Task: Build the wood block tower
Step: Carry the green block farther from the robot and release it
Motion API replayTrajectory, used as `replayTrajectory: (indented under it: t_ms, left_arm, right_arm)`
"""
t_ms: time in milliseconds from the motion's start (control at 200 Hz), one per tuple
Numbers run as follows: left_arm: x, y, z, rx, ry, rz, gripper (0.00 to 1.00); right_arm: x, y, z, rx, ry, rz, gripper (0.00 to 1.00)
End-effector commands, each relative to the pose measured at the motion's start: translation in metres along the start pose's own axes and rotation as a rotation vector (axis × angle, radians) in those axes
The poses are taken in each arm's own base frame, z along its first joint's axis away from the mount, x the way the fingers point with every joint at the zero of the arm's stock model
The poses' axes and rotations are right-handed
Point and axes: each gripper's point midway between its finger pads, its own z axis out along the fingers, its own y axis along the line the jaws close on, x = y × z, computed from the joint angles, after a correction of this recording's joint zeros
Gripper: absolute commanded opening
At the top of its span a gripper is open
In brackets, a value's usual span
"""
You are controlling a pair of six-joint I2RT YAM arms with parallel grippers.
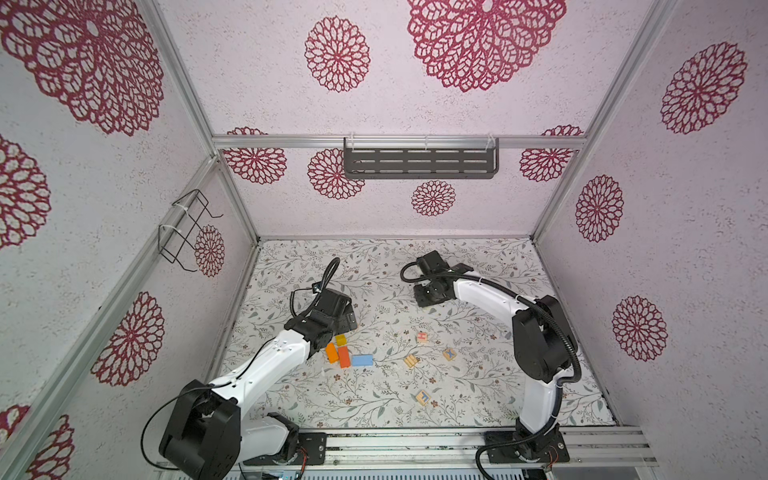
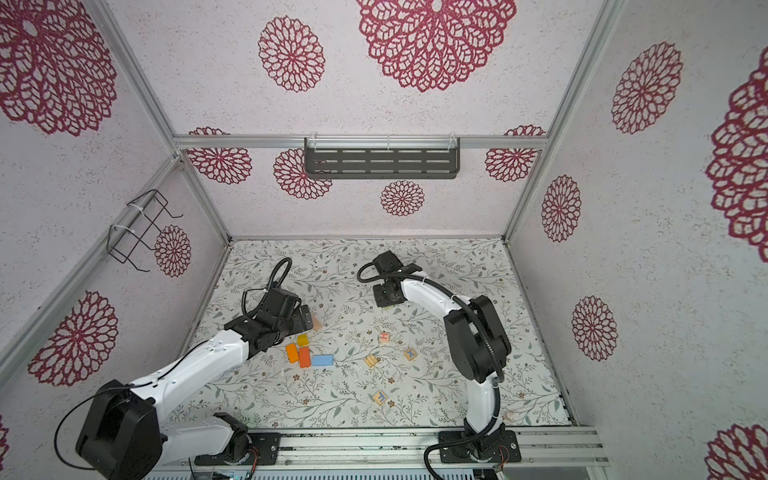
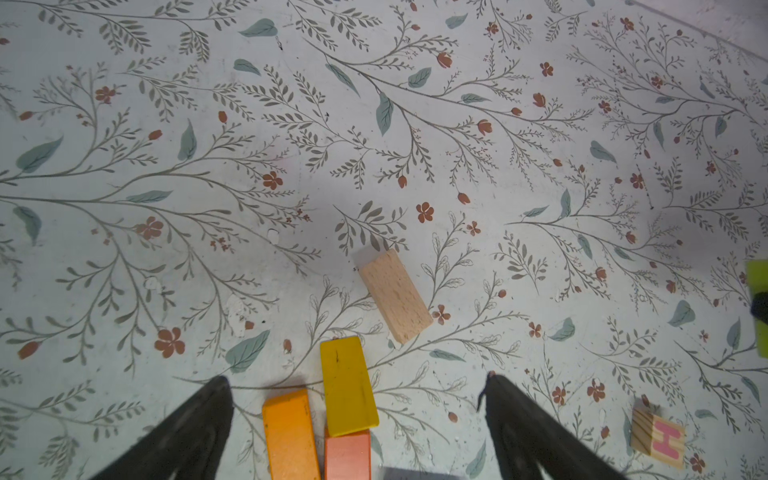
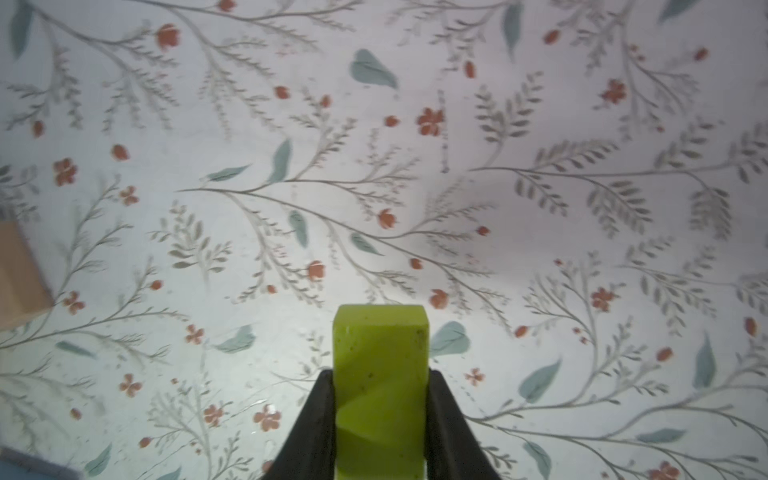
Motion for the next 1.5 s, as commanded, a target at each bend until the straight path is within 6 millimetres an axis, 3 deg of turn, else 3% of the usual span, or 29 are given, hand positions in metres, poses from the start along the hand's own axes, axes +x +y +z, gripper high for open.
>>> replayTrajectory:
  t_ms: [0,95,360,1041,1496]
  left_arm:
    - [-0.008,-0.017,0.001,0.043,-0.009,0.0,0.97]
    - [-0.01,-0.021,0.004,0.049,-0.007,0.004,0.97]
    - [-0.008,-0.024,0.011,0.043,0.004,0.021,0.97]
    - [0.003,-0.025,0.025,0.036,0.039,0.031,0.97]
    - [0.008,-0.023,0.034,0.016,0.054,0.038,0.97]
  right_arm:
    - [0.0,-0.015,-0.01,0.034,-0.018,0.09,0.17]
    - [0.003,-0.028,-0.005,0.053,-0.015,0.127,0.18]
    - [0.008,-0.041,0.006,0.082,0.002,0.148,0.18]
    - [0.018,-0.055,0.04,0.127,0.046,0.194,0.26]
    - [0.025,-0.058,0.051,0.136,0.072,0.188,0.34]
